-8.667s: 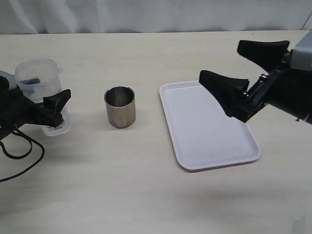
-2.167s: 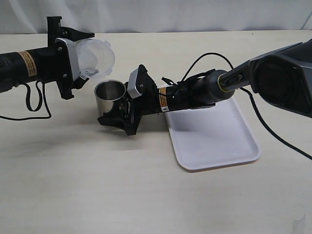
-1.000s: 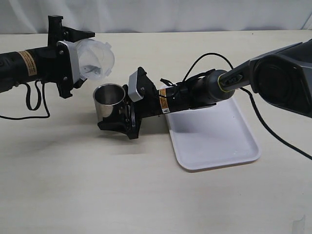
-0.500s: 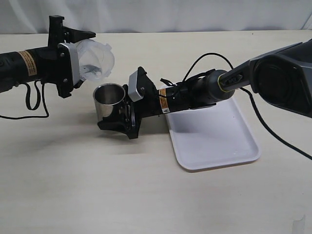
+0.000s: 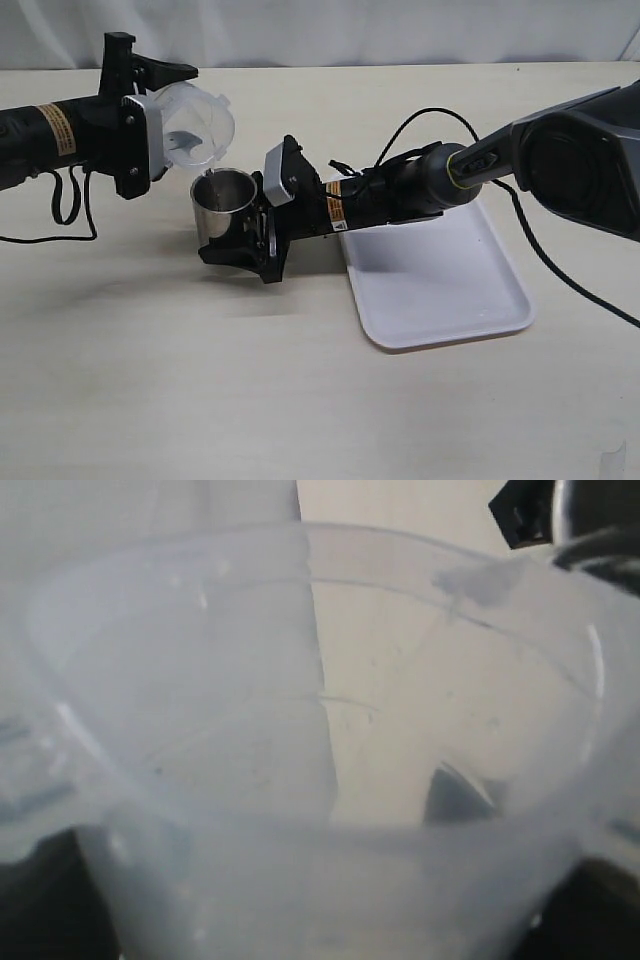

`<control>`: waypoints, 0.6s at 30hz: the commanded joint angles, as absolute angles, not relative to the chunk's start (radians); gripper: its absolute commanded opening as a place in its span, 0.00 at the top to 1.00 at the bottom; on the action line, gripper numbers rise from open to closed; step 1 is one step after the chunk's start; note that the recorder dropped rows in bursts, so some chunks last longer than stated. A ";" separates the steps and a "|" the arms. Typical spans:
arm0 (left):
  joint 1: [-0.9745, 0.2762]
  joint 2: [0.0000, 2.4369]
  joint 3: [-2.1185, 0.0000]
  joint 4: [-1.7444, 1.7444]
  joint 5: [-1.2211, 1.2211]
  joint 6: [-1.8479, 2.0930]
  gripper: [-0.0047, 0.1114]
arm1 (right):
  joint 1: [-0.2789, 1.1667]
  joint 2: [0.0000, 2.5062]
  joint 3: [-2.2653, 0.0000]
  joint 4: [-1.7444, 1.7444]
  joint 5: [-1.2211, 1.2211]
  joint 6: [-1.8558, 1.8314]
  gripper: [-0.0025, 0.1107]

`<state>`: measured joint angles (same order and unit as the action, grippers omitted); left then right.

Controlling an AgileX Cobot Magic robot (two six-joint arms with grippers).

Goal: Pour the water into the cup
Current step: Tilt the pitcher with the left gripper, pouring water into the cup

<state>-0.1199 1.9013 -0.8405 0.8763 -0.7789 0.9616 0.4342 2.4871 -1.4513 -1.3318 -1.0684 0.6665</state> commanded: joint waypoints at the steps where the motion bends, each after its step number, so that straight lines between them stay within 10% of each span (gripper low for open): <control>1: -0.128 1.898 -0.852 0.851 -0.823 0.997 0.96 | 0.433 2.476 -1.453 -1.323 -1.096 0.658 0.94; 18: -0.128 1.898 -0.852 0.851 -0.874 1.078 0.96 | 0.433 2.476 -1.453 -1.328 -1.066 0.658 0.94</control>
<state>-0.1199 1.9013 -0.8405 0.8748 -0.8306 1.0461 0.4342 2.4871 -1.4513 -1.3356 -1.0580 0.6665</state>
